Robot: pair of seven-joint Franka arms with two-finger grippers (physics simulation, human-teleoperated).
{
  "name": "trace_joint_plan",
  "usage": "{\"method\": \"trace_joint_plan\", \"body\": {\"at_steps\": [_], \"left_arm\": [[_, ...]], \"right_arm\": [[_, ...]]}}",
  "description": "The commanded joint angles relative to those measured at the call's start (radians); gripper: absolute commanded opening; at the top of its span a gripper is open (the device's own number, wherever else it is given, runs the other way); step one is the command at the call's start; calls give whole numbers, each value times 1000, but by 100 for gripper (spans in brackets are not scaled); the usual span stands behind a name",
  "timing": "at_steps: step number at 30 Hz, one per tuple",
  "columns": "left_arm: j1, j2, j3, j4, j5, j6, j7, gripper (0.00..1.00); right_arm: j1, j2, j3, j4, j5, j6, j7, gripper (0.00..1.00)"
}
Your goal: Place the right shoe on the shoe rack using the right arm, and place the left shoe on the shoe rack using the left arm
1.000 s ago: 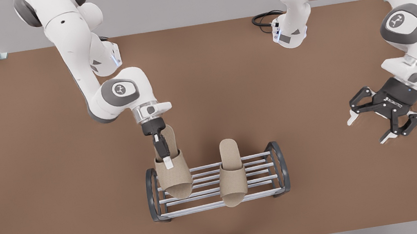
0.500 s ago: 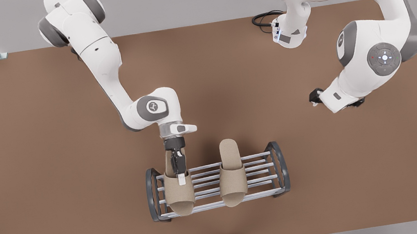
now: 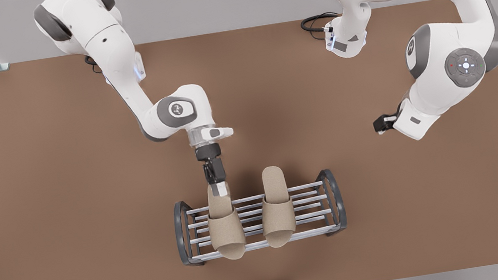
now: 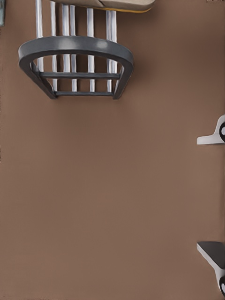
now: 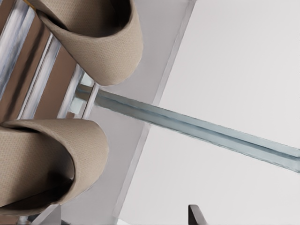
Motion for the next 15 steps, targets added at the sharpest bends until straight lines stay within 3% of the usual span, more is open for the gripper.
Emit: {"method": "trace_joint_plan", "body": {"at_steps": [1,4,6,8,9,11,13,15], "left_arm": [[0,-5,-1,1,1,18,-238,100],[-2,-51,0,7,10,-22,84,100],[-15,-39,-9,10,16,-68,101,100],[-8,-36,-6,16,28,-114,321,100],[-8,-3,-9,16,39,-105,235,100],[-12,47,-6,19,33,-109,179,100],[-12,40,-1,25,38,-126,181,100],[-12,56,-1,74,38,-177,179,100]], "right_arm": [[-18,-45,-34,-19,123,179,-160,100],[-75,-160,-34,-42,915,-166,-148,100],[-164,-220,-49,-17,1457,-327,-145,100],[-326,-297,-56,-6,1813,-601,-145,100],[-388,-341,-52,-43,1811,-807,-133,100],[-495,-197,-31,88,1893,-813,-136,100],[-529,-53,-10,345,1930,-1010,-148,100],[-544,-37,10,363,1930,-981,-150,100]]}}
